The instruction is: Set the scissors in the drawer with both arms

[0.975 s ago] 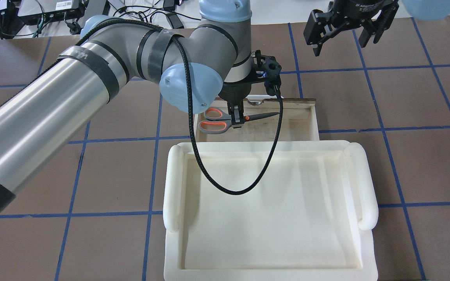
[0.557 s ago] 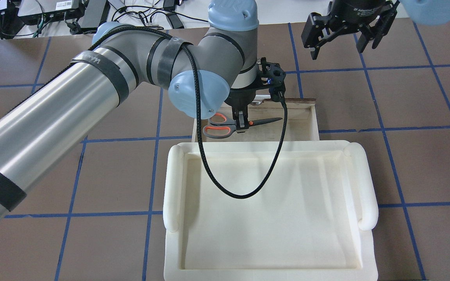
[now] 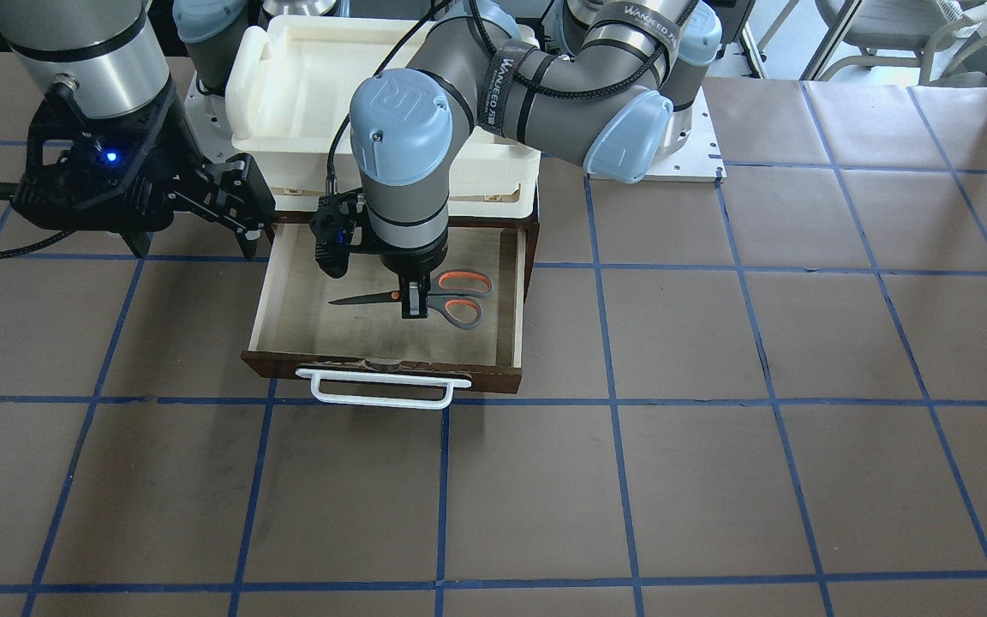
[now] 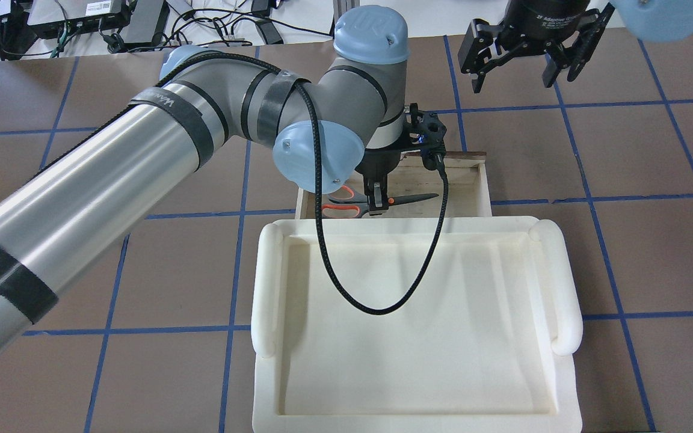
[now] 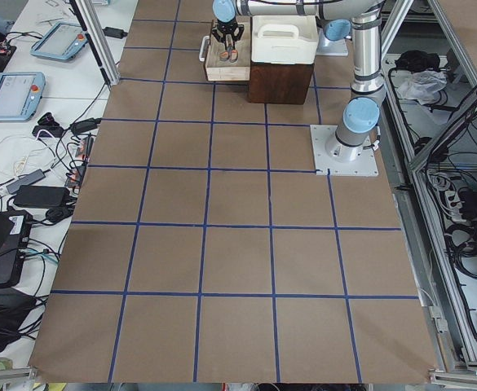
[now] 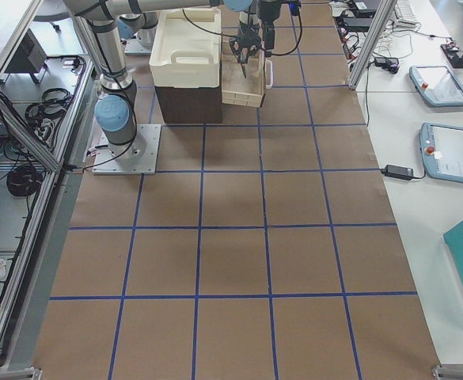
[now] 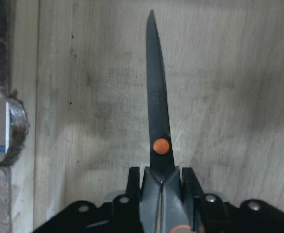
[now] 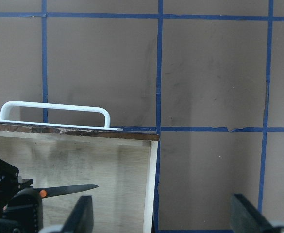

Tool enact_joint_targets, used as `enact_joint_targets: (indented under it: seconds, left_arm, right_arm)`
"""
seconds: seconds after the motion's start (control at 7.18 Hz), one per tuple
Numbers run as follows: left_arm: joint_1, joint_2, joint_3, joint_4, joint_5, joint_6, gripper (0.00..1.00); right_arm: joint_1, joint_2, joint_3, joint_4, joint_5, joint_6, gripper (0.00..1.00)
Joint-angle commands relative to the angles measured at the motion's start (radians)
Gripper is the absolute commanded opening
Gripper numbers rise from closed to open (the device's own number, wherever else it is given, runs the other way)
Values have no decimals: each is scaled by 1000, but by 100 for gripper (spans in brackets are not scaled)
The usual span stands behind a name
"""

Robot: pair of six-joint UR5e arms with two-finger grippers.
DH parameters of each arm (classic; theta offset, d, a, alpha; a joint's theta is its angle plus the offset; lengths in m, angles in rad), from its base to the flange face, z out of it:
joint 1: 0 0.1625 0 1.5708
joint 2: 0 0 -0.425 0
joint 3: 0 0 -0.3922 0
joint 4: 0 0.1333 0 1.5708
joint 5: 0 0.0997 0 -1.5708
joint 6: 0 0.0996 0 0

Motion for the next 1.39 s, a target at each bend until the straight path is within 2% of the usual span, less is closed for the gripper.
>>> enact_joint_targets:
  seconds: [0.0,0.28,0.42,0.56,0.7,0.84,0.97,1.25]
  left_arm:
    - [-8,-6,-38,68,0,-1,0]
    - [-8,-6,-63,104,-1,0,0]
    - [-8,-8,-67,104,-1,-1,10]
    - [-9,-8,-71,104,-1,0,14]
    - [-11,-8,-72,104,-1,-1,28]
    - [-12,-8,-77,104,-6,-3,71]
    - [-12,-3,-80,104,-45,-14,78]
    - [-12,20,-78,104,-41,-31,100]
  right_arm:
    - [1,-15,16,-6,-2,1,100]
    - [1,-13,17,-6,-4,1,100]
    - [1,-15,22,-8,2,-1,100]
    - [2,-18,22,-6,10,-2,100]
    - [1,-16,22,-8,10,-10,100]
    - [1,-15,22,-9,4,-13,100]
    - [1,-15,23,-12,2,-11,100]
    - [1,-15,23,-12,-2,-11,100]
